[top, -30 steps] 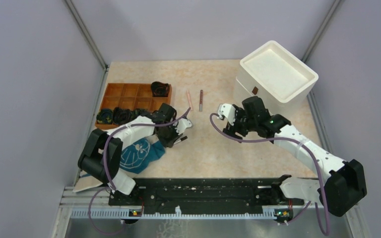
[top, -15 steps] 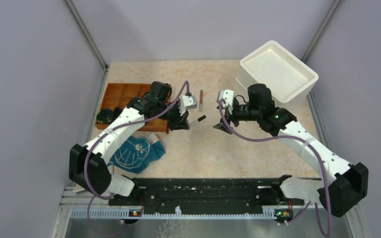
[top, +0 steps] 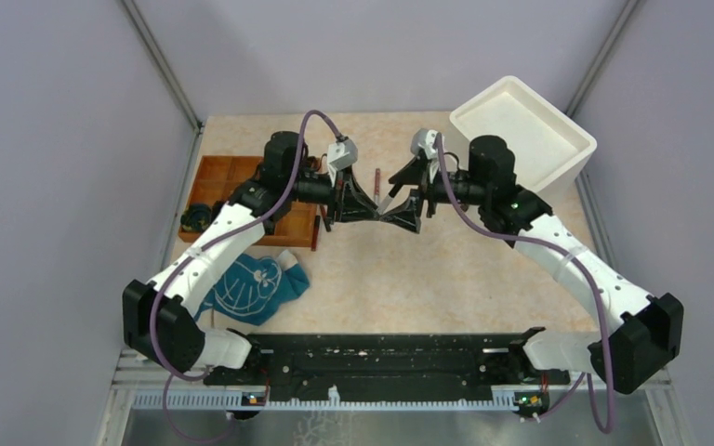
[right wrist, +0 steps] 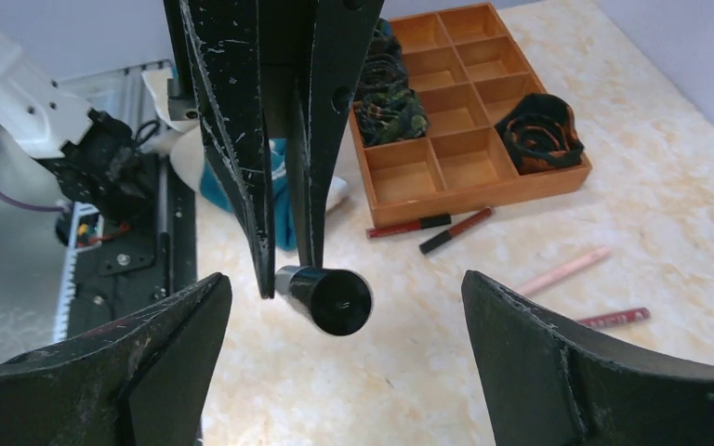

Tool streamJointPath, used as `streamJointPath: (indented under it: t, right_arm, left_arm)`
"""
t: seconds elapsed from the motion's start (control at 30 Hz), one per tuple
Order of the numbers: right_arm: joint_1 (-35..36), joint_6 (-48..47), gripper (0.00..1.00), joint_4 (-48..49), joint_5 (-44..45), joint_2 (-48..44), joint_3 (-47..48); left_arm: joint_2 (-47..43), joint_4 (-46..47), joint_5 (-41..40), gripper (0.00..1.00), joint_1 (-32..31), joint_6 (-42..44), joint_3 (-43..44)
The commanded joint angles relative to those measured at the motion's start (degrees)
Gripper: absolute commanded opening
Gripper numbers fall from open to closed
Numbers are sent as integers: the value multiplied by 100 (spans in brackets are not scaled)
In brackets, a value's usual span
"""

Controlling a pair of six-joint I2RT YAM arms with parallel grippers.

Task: Organize the makeup
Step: Pick up the makeup from the center of the board.

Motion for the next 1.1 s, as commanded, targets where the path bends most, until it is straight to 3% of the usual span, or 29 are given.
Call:
streamJointPath:
  t: [0.0,0.2,0.53,0.63,0.7,0.73,0.77,0.87,0.97,1.0,1.07]
  right_arm:
    - [-67,866,91,691,-533,80,224]
    - [-74,1245,78,948,-876,39,189]
    - [-343,1308,48,981,-642,-212,95]
    - [-365,1291,36,964,-661,-246,106]
    - [-379,1278,21,926,-699,-234,149]
    - [-380,1255,7,898,-696,-235,168]
    - [-383,1216,0,841,-657,-248,194]
    - [-469,1020,0,601,-446,-355,256]
    - [-711,818,0,355,122,-592,262]
    - [-809,697,0,230,417,-669,279]
    - [-1056,621,0,34,1121,-840,295]
  left_arm:
    - [2,1620,1000,0,18,-1188,-196]
    - [135,2546,1173,0,21,-1896,-495]
    - [135,2774,1161,0,9,-1957,-737]
    - [117,2839,1157,0,14,-1994,-757]
    - [95,2862,1141,0,10,-1982,-778]
    - [87,2868,1118,5,16,-1954,-790]
    - [74,2861,1076,17,16,-1909,-804]
    - [-48,2660,806,60,22,-1602,-851]
    - [-241,2311,287,92,18,-1091,-870]
    - [-312,2212,122,98,21,-951,-882]
    - [-471,2066,-148,99,18,-820,-897]
